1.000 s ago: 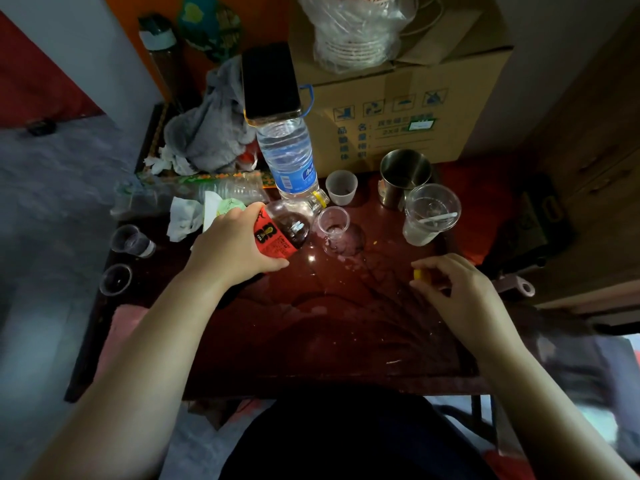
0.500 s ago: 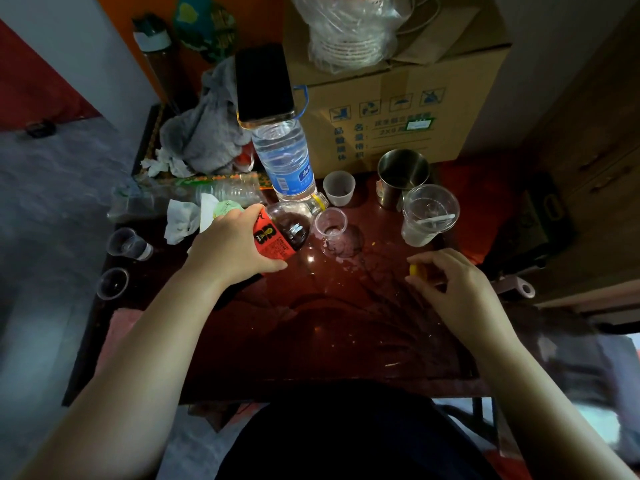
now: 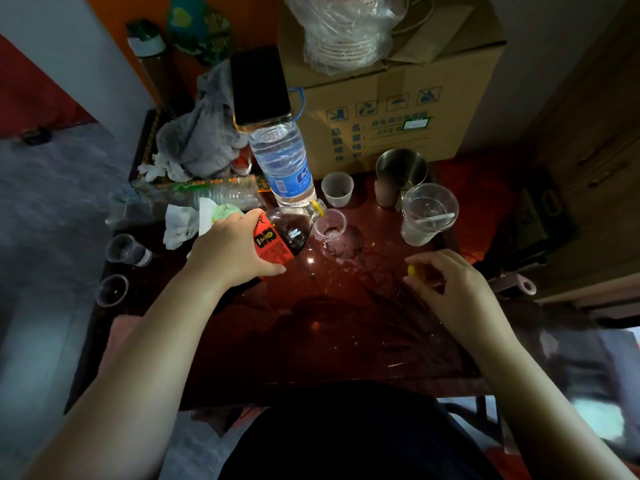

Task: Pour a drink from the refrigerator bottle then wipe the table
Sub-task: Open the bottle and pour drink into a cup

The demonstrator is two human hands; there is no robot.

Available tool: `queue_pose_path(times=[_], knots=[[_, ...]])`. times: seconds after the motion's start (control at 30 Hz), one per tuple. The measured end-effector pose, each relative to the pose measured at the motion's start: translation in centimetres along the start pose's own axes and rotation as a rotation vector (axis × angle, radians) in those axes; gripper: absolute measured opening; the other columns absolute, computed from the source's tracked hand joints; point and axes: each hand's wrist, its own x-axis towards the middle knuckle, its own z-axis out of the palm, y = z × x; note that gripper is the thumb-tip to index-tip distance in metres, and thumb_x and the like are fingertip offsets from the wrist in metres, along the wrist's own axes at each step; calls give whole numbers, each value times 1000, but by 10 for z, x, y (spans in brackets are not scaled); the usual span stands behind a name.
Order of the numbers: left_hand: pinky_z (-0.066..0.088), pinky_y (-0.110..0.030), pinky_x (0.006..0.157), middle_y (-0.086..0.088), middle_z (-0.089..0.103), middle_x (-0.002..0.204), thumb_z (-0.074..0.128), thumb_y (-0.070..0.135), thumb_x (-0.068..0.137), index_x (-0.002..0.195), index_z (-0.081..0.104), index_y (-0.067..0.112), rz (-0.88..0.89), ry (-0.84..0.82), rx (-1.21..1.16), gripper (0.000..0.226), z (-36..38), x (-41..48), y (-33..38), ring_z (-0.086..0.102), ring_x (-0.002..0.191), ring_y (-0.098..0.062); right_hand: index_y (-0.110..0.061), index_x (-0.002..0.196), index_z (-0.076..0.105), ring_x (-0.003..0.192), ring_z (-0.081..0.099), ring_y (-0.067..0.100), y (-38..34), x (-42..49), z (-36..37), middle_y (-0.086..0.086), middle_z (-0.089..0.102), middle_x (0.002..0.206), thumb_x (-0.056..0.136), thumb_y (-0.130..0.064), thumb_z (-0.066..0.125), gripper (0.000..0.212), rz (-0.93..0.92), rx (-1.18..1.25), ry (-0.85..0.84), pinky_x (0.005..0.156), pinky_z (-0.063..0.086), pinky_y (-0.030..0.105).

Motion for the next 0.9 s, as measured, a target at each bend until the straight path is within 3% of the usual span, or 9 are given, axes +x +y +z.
queue_pose_path(times=[0.33,0.9], knots=[[50,-42,80,-1,54,112,77,65,49,126,44,27,-3,-14,75,92,0,3,1,52,107,-24,-21,105,67,88,56,-4,0,-3,-1,-13,59,98,82,-22,71,24,2,-21,0,75,39,1],[49,-45,85,-2,54,117,77,66,47,132,42,26,-11,-33,95,100,2,7,-1,50,113,-25,-20,105,68,86,58,-3,-1,-4,0,-12,60,99,81,-21,72,24,12,-9,3,75,40,2]])
